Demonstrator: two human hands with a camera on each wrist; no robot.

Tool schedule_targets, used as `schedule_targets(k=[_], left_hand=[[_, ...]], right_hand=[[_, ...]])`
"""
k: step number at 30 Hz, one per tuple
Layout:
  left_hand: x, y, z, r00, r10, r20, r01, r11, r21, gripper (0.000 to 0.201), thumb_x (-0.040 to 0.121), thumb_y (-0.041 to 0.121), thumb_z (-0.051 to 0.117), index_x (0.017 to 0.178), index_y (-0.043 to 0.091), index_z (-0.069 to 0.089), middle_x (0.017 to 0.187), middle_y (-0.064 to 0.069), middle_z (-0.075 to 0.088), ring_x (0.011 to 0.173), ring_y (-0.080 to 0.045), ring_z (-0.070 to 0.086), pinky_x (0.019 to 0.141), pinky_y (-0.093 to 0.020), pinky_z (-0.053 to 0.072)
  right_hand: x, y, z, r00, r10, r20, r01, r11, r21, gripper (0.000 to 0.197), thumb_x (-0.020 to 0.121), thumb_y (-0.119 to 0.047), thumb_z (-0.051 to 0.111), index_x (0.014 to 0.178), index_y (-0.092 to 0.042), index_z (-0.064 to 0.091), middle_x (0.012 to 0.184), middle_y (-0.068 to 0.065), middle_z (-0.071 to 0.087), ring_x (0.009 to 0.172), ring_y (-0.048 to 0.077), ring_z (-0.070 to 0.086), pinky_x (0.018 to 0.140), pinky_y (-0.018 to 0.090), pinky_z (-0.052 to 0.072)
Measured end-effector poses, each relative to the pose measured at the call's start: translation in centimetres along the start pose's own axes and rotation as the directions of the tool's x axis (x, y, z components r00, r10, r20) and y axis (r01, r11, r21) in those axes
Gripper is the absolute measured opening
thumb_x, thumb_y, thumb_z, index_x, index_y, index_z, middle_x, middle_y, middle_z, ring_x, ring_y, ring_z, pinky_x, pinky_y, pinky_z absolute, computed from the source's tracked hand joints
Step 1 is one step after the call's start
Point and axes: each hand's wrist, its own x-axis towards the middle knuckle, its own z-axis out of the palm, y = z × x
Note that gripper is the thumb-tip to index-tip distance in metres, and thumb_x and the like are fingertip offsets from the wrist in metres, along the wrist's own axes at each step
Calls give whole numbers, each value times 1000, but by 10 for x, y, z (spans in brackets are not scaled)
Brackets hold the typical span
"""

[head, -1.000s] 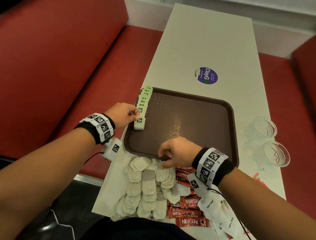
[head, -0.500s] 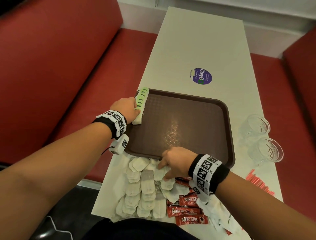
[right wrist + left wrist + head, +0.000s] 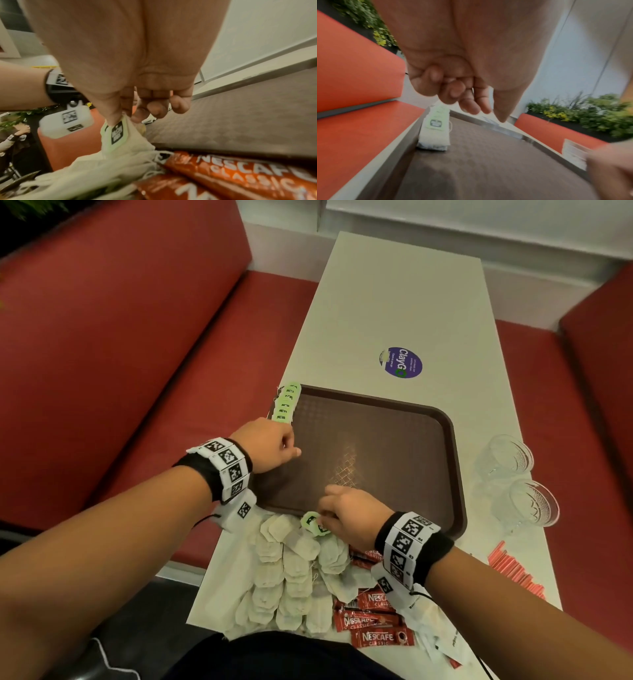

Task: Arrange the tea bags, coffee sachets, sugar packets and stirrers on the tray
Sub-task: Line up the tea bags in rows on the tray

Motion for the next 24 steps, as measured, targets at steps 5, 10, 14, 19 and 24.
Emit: schedule_targets(k=[5, 10, 14, 19, 24], left_hand=[[-47, 7, 13, 960, 227, 166, -210, 971, -114, 27, 85, 59, 66, 99, 36, 66, 90, 20, 65, 83, 4, 58, 75, -23, 48], [-68, 15, 31, 946, 301, 120, -274, 941, -201, 26, 89, 53, 65, 107, 35, 66, 91, 18, 65, 80, 4, 57, 72, -21, 47], [-74, 24, 33, 968, 250, -11, -243, 928, -282, 14, 93, 42, 65, 94, 29, 70, 72, 13, 64, 65, -1, 56, 61, -22, 46], [-79, 32, 24, 973, 181, -143, -220, 916, -335, 8, 92, 31, 69, 89, 25, 73, 56, 16, 53, 55, -3, 49, 54, -15, 35], [-83, 33, 15, 976, 169, -137, -205, 925, -320, 6, 92, 30, 69, 90, 25, 72, 57, 26, 54, 56, 3, 49, 54, -12, 34]], right_hand=[[-1, 3, 3, 996, 28, -85, -24, 998, 50, 20, 101, -31, 54, 104, -14, 64, 97, -5, 47, 98, 17, 45, 89, 32, 41], [-2, -1, 2, 985, 25, -171, 1, 989, 147, 14, 99, -28, 57, 103, -16, 64, 104, -4, 55, 101, 17, 49, 90, 33, 42], [-3, -8, -2, 980, 57, -192, 0, 958, 287, 11, 101, -21, 53, 104, -15, 62, 93, -5, 58, 86, 15, 56, 79, 32, 47], [-7, -7, -2, 962, 162, -220, -65, 918, 391, 7, 101, -16, 51, 106, -20, 54, 83, -3, 64, 72, 13, 59, 68, 31, 50], [-7, -7, -4, 944, 190, -271, -60, 905, 422, 21, 98, -7, 45, 111, -21, 55, 87, -2, 64, 74, 11, 56, 68, 28, 46]])
